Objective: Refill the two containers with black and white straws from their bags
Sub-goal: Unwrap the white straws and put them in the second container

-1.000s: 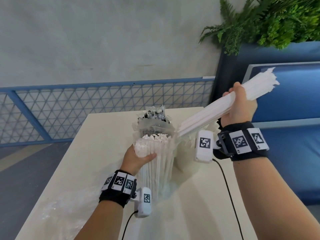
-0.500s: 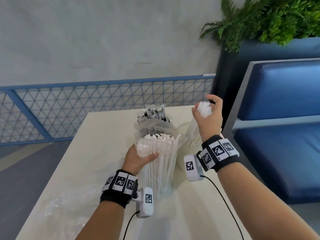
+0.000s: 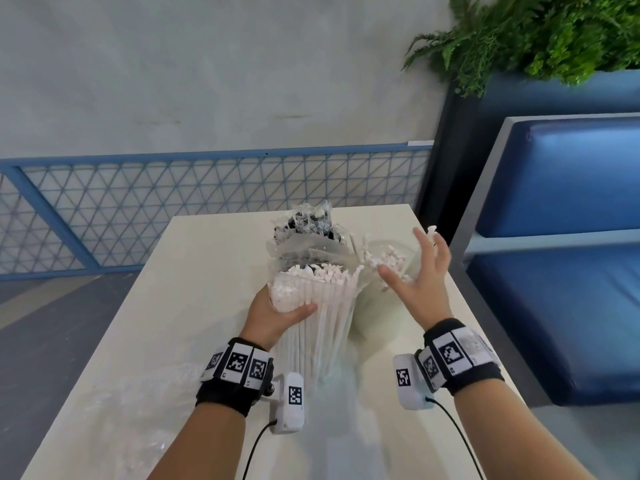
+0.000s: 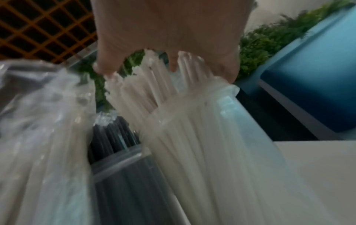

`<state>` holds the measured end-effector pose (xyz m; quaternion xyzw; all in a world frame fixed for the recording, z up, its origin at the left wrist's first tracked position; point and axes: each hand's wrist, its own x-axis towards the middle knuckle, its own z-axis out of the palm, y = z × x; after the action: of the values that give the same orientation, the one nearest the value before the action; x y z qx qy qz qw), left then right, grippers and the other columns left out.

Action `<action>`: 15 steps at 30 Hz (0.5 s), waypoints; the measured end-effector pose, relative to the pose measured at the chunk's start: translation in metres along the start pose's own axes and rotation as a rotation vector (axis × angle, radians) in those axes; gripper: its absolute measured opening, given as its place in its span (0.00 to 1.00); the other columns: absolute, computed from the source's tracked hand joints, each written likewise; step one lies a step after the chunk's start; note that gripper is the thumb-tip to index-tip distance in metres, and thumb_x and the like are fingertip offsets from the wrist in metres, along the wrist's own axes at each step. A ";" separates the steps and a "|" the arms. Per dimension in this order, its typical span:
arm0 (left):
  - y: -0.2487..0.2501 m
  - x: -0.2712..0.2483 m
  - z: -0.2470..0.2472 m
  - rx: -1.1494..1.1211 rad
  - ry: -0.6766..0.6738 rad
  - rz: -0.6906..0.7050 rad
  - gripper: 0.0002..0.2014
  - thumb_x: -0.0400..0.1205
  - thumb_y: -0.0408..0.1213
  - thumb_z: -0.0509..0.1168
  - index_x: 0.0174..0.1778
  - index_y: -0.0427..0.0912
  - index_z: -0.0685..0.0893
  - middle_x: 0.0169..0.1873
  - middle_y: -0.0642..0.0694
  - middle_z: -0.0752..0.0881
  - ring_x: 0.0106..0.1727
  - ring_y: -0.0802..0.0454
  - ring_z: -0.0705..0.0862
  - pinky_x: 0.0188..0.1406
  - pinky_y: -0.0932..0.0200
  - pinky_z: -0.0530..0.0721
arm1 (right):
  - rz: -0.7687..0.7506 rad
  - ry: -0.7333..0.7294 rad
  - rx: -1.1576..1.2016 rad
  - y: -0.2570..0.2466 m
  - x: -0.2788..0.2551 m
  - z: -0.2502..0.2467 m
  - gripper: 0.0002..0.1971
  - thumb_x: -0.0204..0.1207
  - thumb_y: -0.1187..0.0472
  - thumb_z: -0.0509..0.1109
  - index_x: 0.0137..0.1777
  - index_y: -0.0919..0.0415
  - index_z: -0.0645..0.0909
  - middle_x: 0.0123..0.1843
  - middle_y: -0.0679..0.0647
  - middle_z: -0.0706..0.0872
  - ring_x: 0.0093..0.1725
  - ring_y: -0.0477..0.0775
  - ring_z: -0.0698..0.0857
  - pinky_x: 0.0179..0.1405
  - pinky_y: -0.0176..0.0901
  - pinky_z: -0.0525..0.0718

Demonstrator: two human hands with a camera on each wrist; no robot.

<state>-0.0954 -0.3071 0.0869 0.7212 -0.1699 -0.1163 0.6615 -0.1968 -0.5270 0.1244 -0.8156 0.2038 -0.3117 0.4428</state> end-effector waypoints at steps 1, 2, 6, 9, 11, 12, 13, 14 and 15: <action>0.000 0.000 0.000 0.002 0.002 -0.004 0.24 0.64 0.32 0.79 0.57 0.37 0.83 0.49 0.45 0.90 0.52 0.53 0.88 0.55 0.58 0.84 | -0.031 -0.030 -0.007 0.001 -0.001 0.003 0.43 0.64 0.48 0.78 0.77 0.48 0.61 0.82 0.55 0.48 0.76 0.38 0.53 0.70 0.38 0.57; 0.000 0.000 0.001 0.002 0.003 -0.007 0.24 0.64 0.32 0.79 0.56 0.37 0.83 0.48 0.46 0.90 0.52 0.54 0.88 0.54 0.59 0.84 | -0.069 -0.028 -0.023 0.001 0.000 0.005 0.44 0.63 0.48 0.79 0.77 0.48 0.61 0.82 0.54 0.49 0.74 0.35 0.52 0.70 0.39 0.58; 0.001 -0.001 0.000 -0.008 -0.014 0.004 0.23 0.65 0.31 0.79 0.57 0.38 0.84 0.49 0.48 0.90 0.52 0.56 0.88 0.52 0.65 0.85 | -0.176 -0.017 -0.109 0.002 0.010 0.015 0.36 0.62 0.56 0.81 0.71 0.49 0.72 0.80 0.57 0.54 0.70 0.36 0.56 0.69 0.32 0.63; 0.003 -0.002 0.000 -0.007 -0.029 0.019 0.22 0.66 0.29 0.78 0.56 0.37 0.84 0.48 0.47 0.90 0.51 0.57 0.88 0.50 0.68 0.84 | -0.203 -0.049 -0.161 0.002 0.019 0.022 0.19 0.67 0.63 0.77 0.59 0.59 0.81 0.70 0.59 0.69 0.61 0.42 0.69 0.61 0.41 0.77; 0.003 -0.002 0.001 -0.005 -0.043 0.029 0.22 0.66 0.29 0.78 0.56 0.36 0.84 0.48 0.48 0.90 0.51 0.57 0.89 0.48 0.70 0.84 | -0.183 -0.096 -0.163 -0.001 0.026 0.024 0.14 0.71 0.65 0.74 0.57 0.62 0.81 0.62 0.60 0.75 0.56 0.53 0.77 0.58 0.45 0.77; 0.003 -0.002 0.001 -0.003 -0.045 0.031 0.21 0.66 0.29 0.78 0.56 0.36 0.84 0.48 0.48 0.90 0.51 0.57 0.89 0.48 0.69 0.84 | -0.167 -0.111 -0.168 -0.003 0.029 0.023 0.13 0.72 0.64 0.72 0.57 0.62 0.81 0.61 0.60 0.75 0.56 0.57 0.78 0.56 0.43 0.75; 0.003 -0.002 0.001 -0.004 -0.044 0.032 0.21 0.66 0.29 0.78 0.55 0.37 0.84 0.48 0.48 0.90 0.51 0.57 0.89 0.48 0.69 0.84 | -0.154 -0.116 -0.175 -0.006 0.033 0.020 0.13 0.74 0.64 0.71 0.58 0.62 0.80 0.60 0.59 0.76 0.57 0.59 0.78 0.55 0.40 0.72; 0.003 -0.002 0.000 -0.006 -0.042 0.033 0.21 0.66 0.29 0.78 0.55 0.38 0.85 0.48 0.48 0.90 0.51 0.56 0.89 0.49 0.68 0.85 | -0.155 -0.110 -0.186 -0.010 0.036 0.016 0.13 0.75 0.63 0.70 0.59 0.62 0.79 0.61 0.58 0.76 0.57 0.57 0.78 0.54 0.37 0.70; 0.003 -0.002 0.000 -0.007 -0.039 0.036 0.21 0.66 0.29 0.78 0.54 0.38 0.85 0.48 0.48 0.90 0.51 0.56 0.89 0.50 0.67 0.85 | -0.169 -0.103 -0.198 -0.015 0.039 0.012 0.13 0.75 0.63 0.69 0.60 0.61 0.79 0.62 0.58 0.76 0.56 0.54 0.77 0.54 0.37 0.71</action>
<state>-0.0973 -0.3065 0.0900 0.7133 -0.1952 -0.1189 0.6625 -0.1595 -0.5357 0.1445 -0.8844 0.1414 -0.2841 0.3424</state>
